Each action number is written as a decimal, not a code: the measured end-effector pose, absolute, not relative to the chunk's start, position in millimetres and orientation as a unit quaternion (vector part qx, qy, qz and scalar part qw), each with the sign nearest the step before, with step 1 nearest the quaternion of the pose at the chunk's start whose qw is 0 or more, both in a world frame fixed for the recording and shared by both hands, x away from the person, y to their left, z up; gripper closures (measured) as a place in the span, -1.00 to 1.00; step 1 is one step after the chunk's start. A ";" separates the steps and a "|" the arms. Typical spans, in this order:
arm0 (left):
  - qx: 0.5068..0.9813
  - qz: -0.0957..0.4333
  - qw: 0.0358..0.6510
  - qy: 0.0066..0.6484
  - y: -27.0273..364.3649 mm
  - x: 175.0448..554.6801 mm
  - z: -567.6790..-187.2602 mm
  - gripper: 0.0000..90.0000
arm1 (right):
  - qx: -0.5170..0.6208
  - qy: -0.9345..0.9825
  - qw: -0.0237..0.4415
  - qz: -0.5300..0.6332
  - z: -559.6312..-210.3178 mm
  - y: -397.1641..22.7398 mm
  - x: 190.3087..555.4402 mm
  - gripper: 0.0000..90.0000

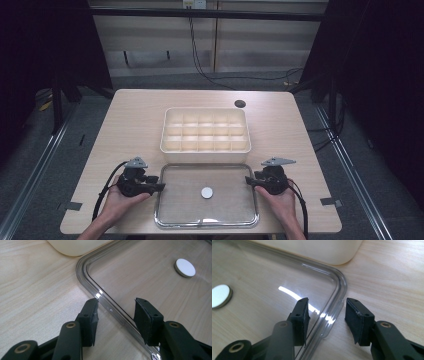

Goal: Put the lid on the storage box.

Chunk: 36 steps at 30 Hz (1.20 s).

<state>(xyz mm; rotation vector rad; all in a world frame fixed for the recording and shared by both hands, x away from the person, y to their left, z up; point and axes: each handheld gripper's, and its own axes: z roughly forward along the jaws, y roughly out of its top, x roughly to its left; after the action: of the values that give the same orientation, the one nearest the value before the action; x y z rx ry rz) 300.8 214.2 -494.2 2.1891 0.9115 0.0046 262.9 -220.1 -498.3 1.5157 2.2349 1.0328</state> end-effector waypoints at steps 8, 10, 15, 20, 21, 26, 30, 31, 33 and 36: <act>0.860 -0.004 0.374 0.346 212.5 298.4 -494.3 0.41 | 0.536 0.749 0.109 0.373 -500.2 -222.5 263.9 0.23; 0.860 -0.004 0.374 0.347 212.6 298.5 -494.4 0.42 | 0.548 0.737 0.098 0.384 -501.2 -224.9 264.9 0.24; 0.857 -0.006 0.376 0.352 212.8 298.3 -494.6 0.42 | 0.583 0.694 0.047 0.420 -504.5 -234.3 266.8 0.19; 0.855 -0.005 0.380 0.353 212.8 298.0 -495.3 0.42 | 0.601 0.671 0.024 0.433 -505.9 -237.8 267.0 0.19; 0.855 -0.006 0.379 0.354 212.8 298.1 -495.2 0.42 | 0.604 0.666 0.018 0.437 -506.3 -238.6 266.9 0.19; 0.855 -0.005 0.378 0.354 213.2 298.0 -495.1 0.43 | 0.619 0.635 -0.008 0.461 -506.0 -243.9 264.9 0.19; 0.855 -0.005 0.378 0.354 213.7 297.9 -495.1 0.43 | 0.620 0.623 -0.018 0.477 -504.7 -246.6 264.0 0.19; 0.853 -0.005 0.381 0.356 214.0 297.8 -495.4 0.43 | 0.620 0.623 -0.018 0.477 -504.7 -246.6 264.0 0.19; 0.848 -0.012 0.389 0.360 217.0 298.7 -497.0 0.45 | 0.618 0.614 -0.026 0.490 -503.8 -248.9 263.2 0.23; 0.846 -0.012 0.392 0.362 217.2 299.2 -497.8 0.47 | 0.614 0.606 -0.043 0.504 -504.4 -248.4 262.8 0.40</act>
<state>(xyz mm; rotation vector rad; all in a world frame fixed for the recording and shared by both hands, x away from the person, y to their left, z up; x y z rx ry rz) 299.2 217.2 -497.8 2.1465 0.9184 -0.0303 262.8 -248.4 -504.4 1.9841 1.9570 1.6295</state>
